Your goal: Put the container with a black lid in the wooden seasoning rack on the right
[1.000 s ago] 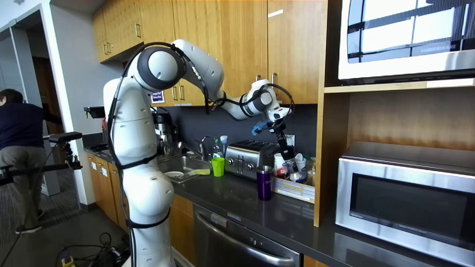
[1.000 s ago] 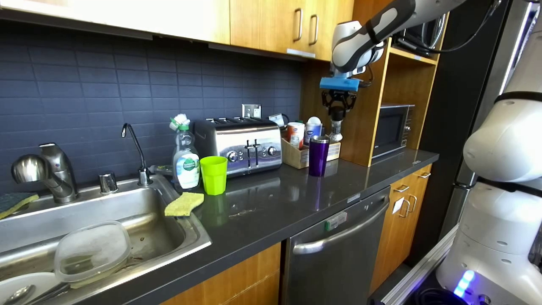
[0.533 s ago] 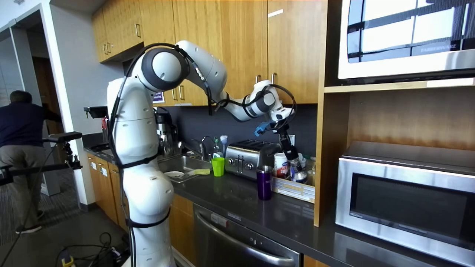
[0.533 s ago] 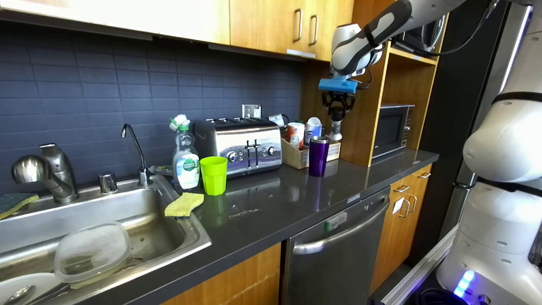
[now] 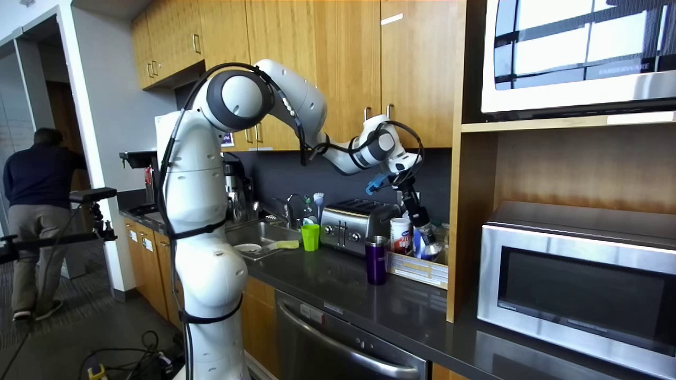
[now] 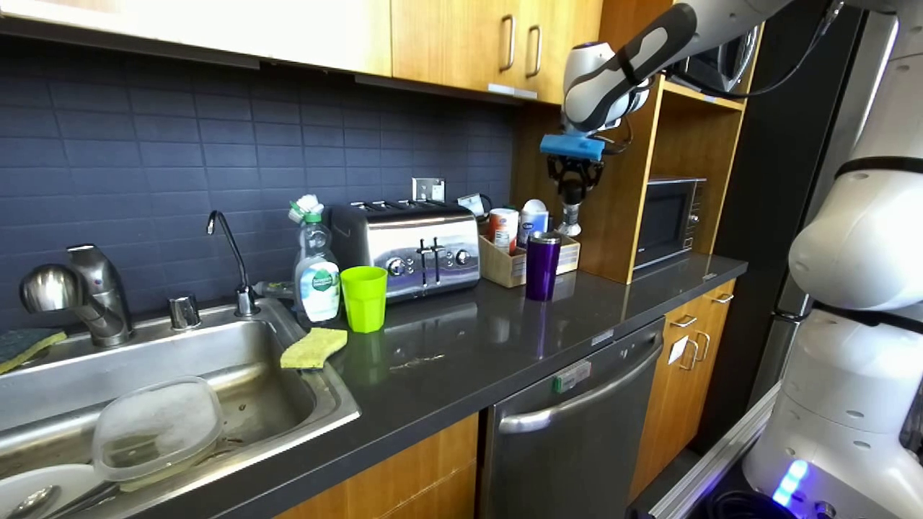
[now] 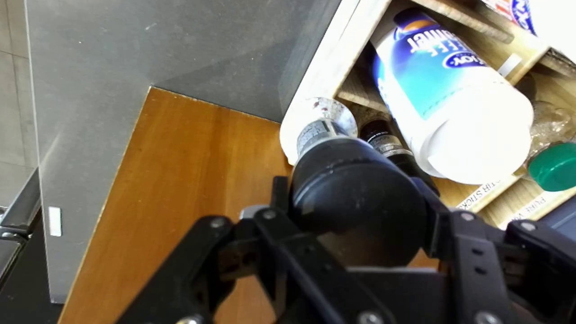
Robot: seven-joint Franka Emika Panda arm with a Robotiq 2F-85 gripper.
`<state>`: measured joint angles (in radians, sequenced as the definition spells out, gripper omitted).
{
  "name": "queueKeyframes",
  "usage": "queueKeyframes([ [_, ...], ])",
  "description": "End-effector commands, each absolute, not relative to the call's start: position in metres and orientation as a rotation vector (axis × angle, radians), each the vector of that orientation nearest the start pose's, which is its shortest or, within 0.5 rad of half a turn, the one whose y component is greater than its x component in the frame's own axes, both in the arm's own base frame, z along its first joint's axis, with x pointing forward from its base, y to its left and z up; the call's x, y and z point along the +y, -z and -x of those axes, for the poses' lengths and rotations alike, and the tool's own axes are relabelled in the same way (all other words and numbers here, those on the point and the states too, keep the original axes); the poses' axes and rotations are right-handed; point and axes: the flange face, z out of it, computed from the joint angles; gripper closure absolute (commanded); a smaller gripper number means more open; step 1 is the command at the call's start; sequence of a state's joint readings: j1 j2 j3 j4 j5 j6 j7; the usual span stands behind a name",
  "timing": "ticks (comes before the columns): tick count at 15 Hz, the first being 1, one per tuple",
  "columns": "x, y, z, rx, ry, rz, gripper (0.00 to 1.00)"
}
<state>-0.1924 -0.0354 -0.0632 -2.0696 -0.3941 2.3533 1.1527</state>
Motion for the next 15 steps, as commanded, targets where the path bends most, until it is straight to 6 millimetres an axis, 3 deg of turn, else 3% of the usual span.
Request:
queueKeyframes([
  [1, -0.1495, -0.4881, -0.5564, 1.802, 0.748, 2.637, 0.61],
  [15, -0.1487, -0.4857, -0.5584, 2.01, 0.739, 2.463, 0.61],
])
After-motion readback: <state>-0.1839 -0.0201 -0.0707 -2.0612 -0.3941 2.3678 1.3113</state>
